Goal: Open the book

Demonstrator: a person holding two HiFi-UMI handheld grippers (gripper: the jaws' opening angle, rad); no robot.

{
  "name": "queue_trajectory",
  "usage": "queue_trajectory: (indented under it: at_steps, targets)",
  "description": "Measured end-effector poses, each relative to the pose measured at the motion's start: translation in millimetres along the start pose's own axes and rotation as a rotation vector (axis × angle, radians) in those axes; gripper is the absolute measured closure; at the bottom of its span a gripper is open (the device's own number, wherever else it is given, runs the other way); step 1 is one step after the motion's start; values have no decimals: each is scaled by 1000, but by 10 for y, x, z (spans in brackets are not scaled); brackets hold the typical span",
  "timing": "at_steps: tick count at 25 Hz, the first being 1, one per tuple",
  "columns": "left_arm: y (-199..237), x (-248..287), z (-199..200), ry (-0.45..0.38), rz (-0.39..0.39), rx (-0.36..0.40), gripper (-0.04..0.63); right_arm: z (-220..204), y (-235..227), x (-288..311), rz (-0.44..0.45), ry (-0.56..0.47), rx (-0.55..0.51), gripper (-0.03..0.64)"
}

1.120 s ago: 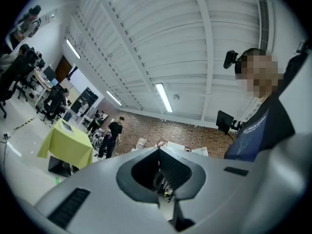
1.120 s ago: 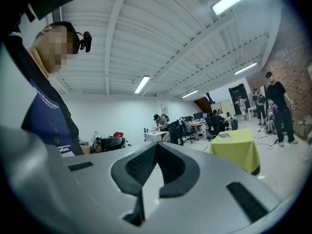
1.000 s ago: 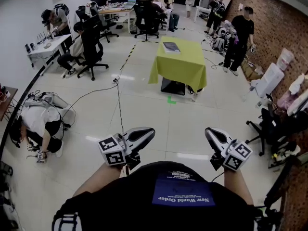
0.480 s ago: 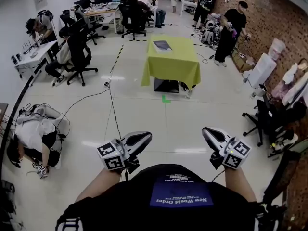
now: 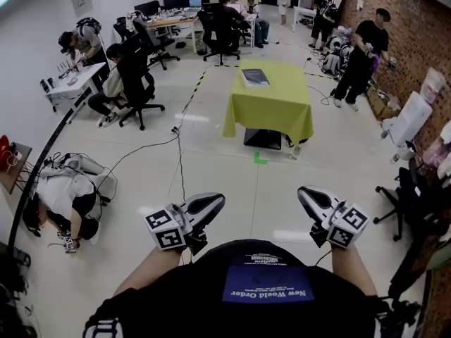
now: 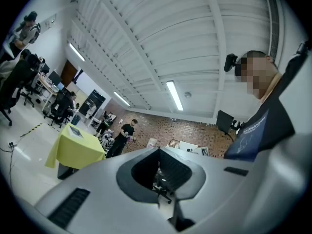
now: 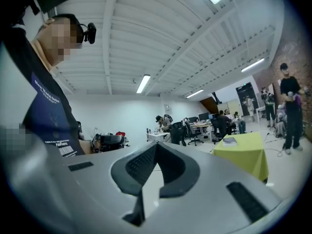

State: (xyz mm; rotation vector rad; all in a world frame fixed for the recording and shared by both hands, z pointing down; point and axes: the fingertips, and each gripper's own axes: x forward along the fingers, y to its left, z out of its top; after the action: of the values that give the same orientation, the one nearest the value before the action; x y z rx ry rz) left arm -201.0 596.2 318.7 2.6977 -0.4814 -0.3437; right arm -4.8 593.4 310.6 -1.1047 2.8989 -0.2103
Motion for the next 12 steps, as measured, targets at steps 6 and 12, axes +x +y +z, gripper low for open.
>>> queue_trajectory:
  at_steps: [6, 12]
  targets:
    - [66, 982, 77, -26, 39, 10, 589, 312, -800, -163, 95, 11, -97, 630]
    - [278, 1504, -11, 23, 58, 2, 589, 152, -1369, -216, 110, 55, -140, 630]
